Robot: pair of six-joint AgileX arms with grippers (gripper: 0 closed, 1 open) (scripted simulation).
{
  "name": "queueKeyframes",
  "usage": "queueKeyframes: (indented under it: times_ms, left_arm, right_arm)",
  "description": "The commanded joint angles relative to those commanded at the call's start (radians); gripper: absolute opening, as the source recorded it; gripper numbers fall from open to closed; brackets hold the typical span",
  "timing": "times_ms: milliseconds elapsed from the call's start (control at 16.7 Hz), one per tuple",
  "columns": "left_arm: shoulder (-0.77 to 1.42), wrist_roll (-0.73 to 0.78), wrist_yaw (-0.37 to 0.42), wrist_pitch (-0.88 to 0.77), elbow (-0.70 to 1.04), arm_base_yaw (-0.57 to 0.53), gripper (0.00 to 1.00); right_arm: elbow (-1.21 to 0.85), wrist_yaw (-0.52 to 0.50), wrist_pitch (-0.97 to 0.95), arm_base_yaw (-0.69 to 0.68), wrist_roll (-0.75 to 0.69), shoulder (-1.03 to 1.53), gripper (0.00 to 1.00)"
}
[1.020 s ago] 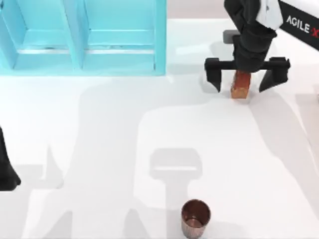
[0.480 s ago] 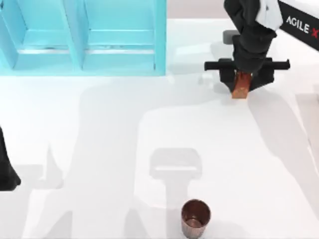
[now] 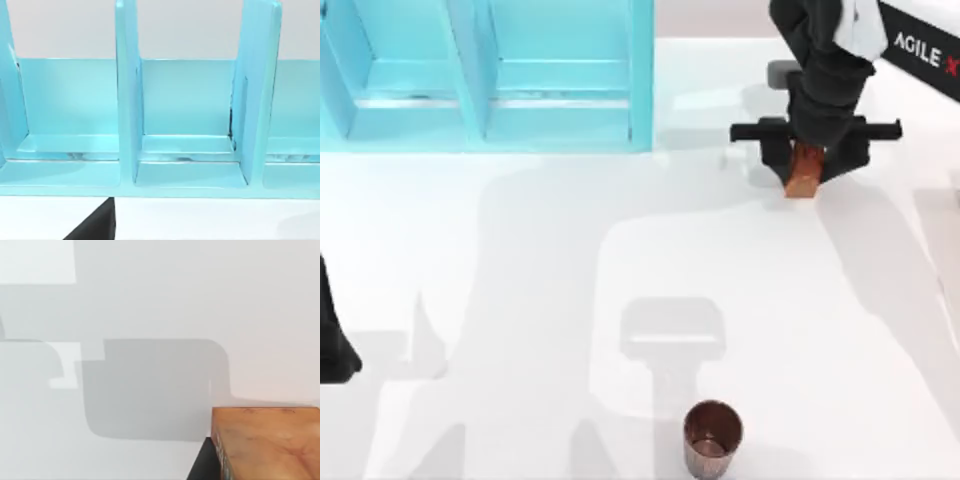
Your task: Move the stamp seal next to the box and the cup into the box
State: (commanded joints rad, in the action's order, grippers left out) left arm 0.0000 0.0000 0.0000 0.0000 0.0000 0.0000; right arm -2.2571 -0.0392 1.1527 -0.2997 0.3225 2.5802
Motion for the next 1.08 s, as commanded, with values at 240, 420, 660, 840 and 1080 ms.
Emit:
queueKeyframes:
  times_ms: [240, 420, 660, 840, 1080]
  left_arm:
    - [0.000, 0.000, 0.000, 0.000, 0.000, 0.000, 1.00]
    - [0.000, 0.000, 0.000, 0.000, 0.000, 0.000, 1.00]
    - [0.000, 0.000, 0.000, 0.000, 0.000, 0.000, 1.00]
    - [0.000, 0.000, 0.000, 0.000, 0.000, 0.000, 1.00]
    - [0.000, 0.000, 0.000, 0.000, 0.000, 0.000, 1.00]
  right_arm:
    - [0.000, -0.001, 0.000, 0.001, 0.001, -0.001, 0.00]
    - [-0.036, 0.007, 0.040, 0.038, -0.038, -0.020, 0.00]
    - [-0.123, 0.014, 0.214, 0.132, -0.131, -0.070, 0.00]
    - [-0.182, 0.020, 0.291, 0.195, -0.194, -0.112, 0.00]
    - [-0.182, 0.019, 0.293, 0.195, -0.195, -0.111, 0.00]
